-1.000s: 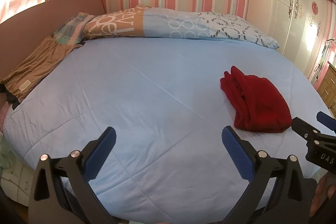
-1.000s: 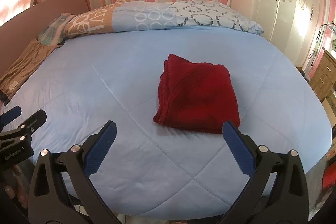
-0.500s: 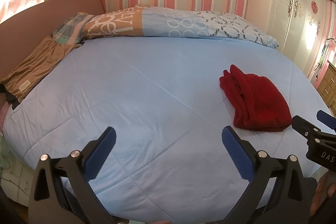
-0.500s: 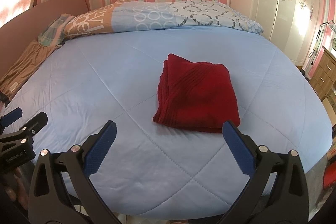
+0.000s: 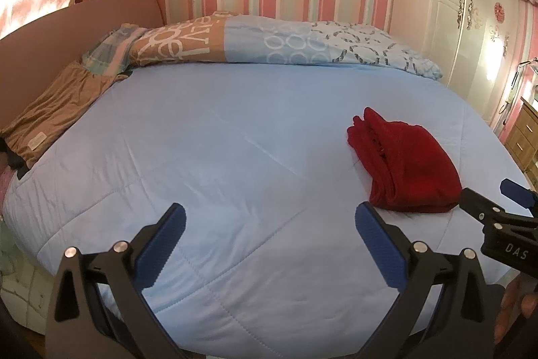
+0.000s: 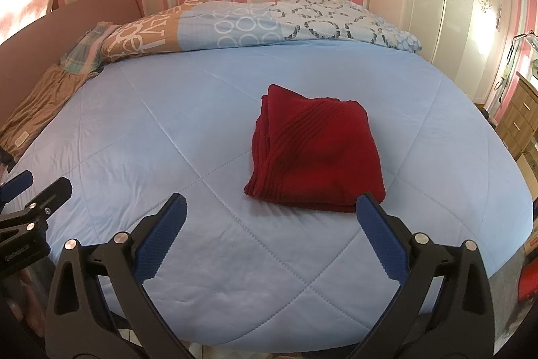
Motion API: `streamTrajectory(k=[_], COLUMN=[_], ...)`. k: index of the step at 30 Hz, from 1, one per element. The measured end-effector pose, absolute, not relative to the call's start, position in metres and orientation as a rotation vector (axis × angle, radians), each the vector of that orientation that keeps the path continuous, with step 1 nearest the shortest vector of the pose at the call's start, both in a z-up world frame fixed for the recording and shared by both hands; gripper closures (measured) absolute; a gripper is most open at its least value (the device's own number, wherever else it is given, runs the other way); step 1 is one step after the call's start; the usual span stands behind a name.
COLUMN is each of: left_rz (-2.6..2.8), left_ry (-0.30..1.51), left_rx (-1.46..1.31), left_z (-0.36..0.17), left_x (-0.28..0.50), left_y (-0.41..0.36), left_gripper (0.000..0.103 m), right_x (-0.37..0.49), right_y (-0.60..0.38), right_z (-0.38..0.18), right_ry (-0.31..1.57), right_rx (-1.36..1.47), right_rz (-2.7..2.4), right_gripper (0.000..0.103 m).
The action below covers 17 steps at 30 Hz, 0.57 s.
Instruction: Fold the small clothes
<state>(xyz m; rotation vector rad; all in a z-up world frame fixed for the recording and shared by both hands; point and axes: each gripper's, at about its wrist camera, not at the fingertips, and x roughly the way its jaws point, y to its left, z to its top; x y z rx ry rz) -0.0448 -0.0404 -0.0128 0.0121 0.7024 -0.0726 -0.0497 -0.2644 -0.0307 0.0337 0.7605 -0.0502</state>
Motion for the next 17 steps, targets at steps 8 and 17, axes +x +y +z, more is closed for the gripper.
streamTrajectory(k=[8,17], left_rz=[-0.079,-0.069], left_ry=[0.684,0.723], left_rx=[0.017,-0.012], left_z=[-0.0099,-0.0132], left_x=[-0.0468,-0.0375], left_y=[-0.0406,-0.038], left_gripper=[0.002,0.002], right_x=[-0.0488,-0.0488], right_y=[-0.2646,-0.2638], right_z=[-0.0313,-0.0311], right_ry=[0.764,0.764], right_rx=[0.031,0.031], right_rz=[-0.049,-0.051], right_gripper=[0.003,0.003])
